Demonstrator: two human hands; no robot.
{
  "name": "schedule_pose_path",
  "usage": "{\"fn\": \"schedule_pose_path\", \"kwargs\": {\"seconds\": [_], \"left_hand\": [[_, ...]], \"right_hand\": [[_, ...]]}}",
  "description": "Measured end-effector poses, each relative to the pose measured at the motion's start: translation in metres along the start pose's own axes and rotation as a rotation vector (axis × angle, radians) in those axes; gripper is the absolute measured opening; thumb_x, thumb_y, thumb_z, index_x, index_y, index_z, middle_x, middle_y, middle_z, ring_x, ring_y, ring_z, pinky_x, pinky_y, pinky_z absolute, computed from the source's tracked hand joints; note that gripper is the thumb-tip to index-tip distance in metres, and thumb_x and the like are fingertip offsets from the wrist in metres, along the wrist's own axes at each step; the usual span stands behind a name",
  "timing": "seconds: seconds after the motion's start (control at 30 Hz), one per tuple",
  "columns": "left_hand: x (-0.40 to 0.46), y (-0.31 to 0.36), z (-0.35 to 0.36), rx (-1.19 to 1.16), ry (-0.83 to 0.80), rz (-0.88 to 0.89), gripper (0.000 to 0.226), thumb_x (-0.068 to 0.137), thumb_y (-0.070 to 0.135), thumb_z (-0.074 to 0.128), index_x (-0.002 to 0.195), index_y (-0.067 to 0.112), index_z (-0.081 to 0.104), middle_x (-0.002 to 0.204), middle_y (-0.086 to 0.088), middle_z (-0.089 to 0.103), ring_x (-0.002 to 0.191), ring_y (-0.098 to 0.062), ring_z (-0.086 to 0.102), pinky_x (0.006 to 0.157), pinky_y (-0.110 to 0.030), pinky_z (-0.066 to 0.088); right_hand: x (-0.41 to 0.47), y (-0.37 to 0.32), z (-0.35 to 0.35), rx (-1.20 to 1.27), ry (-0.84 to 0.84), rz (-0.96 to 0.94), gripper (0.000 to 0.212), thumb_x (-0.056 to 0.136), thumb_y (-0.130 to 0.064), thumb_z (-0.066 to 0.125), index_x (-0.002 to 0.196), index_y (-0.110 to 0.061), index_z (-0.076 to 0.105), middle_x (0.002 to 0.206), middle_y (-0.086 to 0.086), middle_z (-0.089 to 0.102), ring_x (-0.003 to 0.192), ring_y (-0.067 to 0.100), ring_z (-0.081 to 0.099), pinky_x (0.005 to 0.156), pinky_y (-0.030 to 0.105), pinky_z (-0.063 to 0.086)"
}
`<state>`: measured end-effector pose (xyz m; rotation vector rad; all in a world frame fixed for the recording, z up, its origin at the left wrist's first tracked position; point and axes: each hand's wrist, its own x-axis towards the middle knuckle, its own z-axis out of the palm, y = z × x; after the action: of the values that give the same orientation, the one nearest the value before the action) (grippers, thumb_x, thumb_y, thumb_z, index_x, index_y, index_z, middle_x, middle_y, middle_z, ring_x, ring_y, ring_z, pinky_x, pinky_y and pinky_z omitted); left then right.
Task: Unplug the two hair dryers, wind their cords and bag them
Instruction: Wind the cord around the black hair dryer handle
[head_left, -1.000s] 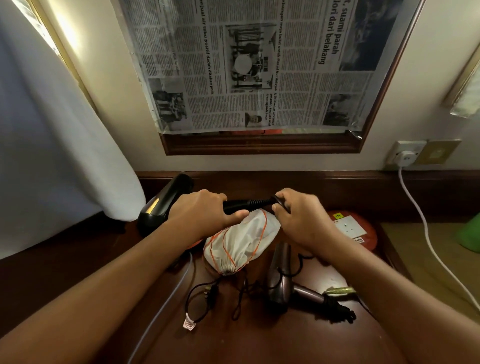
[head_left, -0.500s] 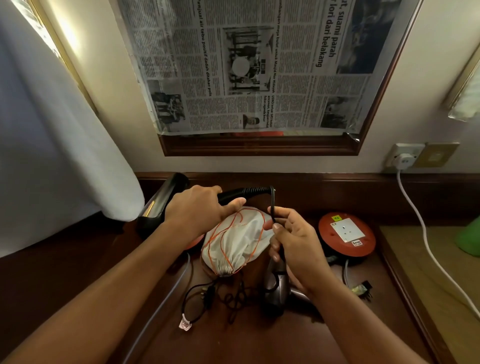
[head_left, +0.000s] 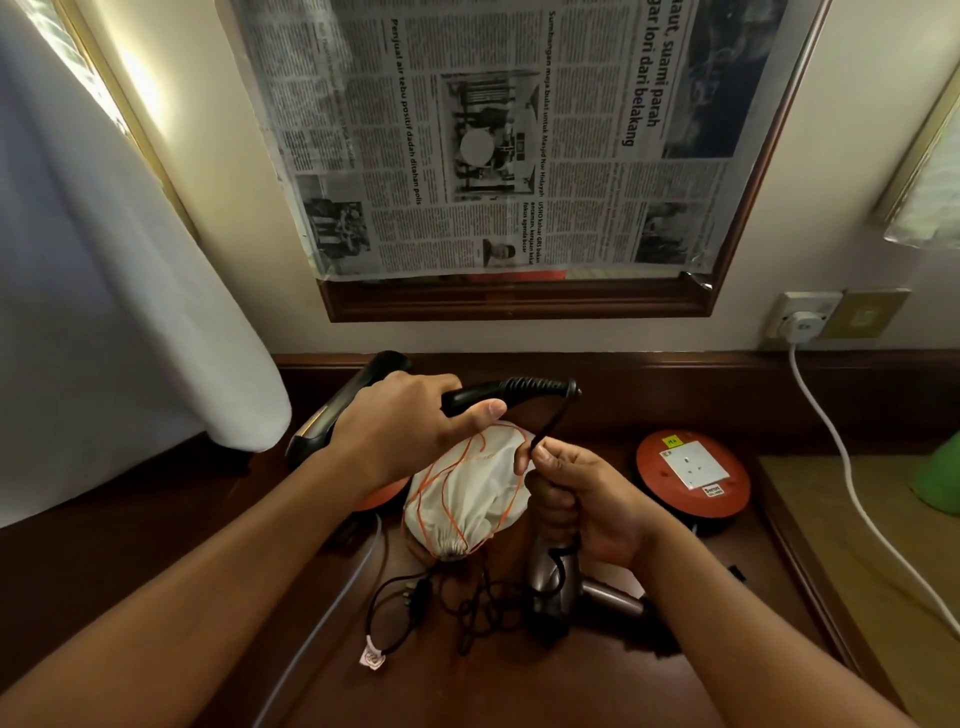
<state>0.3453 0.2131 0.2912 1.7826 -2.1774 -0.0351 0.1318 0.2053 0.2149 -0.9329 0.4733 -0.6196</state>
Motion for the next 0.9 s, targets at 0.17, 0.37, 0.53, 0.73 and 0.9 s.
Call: {"fn": "schedule_pose_path", "kwargs": {"seconds": [0.17, 0.37, 0.53, 0.73, 0.9], "left_hand": [[-0.006, -0.001, -0.006, -0.028, -0.02, 0.053, 0.071, 0.069, 0.088, 0.018, 0.074, 0.028, 0.056, 0.057, 0.007, 0.054, 0.052, -0.004, 0.052, 0.052, -0.024, 0.041], [-0.008, -0.011, -0.02, 0.049, -0.009, 0.133, 0.071, 0.069, 0.087, 0.016, 0.08, 0.03, 0.057, 0.062, 0.008, 0.055, 0.057, -0.002, 0.053, 0.052, -0.021, 0.036], [-0.007, -0.015, -0.029, 0.134, 0.025, 0.146, 0.074, 0.065, 0.088, 0.016, 0.084, 0.031, 0.058, 0.066, 0.01, 0.055, 0.064, -0.005, 0.055, 0.053, -0.023, 0.039], [-0.005, -0.02, -0.033, 0.337, 0.048, 0.169, 0.083, 0.067, 0.092, 0.009, 0.094, 0.03, 0.056, 0.073, 0.009, 0.061, 0.065, -0.011, 0.057, 0.051, -0.026, 0.035], [-0.006, -0.018, -0.03, 0.434, -0.003, 0.118, 0.074, 0.07, 0.088, 0.014, 0.092, 0.029, 0.053, 0.072, 0.009, 0.058, 0.061, -0.01, 0.055, 0.054, -0.028, 0.04]], "right_hand": [[0.013, -0.019, -0.01, -0.088, -0.086, 0.03, 0.025, 0.082, -0.033, 0.068, 0.088, -0.011, 0.059, 0.049, -0.006, 0.032, 0.038, 0.006, 0.022, 0.041, 0.015, 0.02], [0.02, -0.079, -0.016, -0.52, 0.012, 0.136, 0.017, 0.091, -0.014, 0.054, 0.08, -0.009, 0.065, 0.05, -0.004, 0.032, 0.04, 0.008, 0.025, 0.041, 0.021, 0.016], [0.022, -0.12, 0.008, -0.85, 0.152, 0.109, 0.019, 0.094, -0.009, 0.055, 0.076, -0.008, 0.063, 0.042, -0.007, 0.041, 0.032, 0.003, 0.031, 0.033, 0.014, 0.023], [0.028, -0.147, 0.03, -1.351, 0.249, -0.031, 0.016, 0.089, -0.017, 0.065, 0.075, -0.013, 0.071, 0.052, -0.008, 0.058, 0.038, -0.001, 0.043, 0.041, 0.012, 0.035], [0.026, -0.149, 0.044, -1.639, 0.267, -0.134, 0.013, 0.09, -0.02, 0.063, 0.08, -0.014, 0.071, 0.062, -0.013, 0.058, 0.051, -0.008, 0.054, 0.047, 0.004, 0.035]]}}
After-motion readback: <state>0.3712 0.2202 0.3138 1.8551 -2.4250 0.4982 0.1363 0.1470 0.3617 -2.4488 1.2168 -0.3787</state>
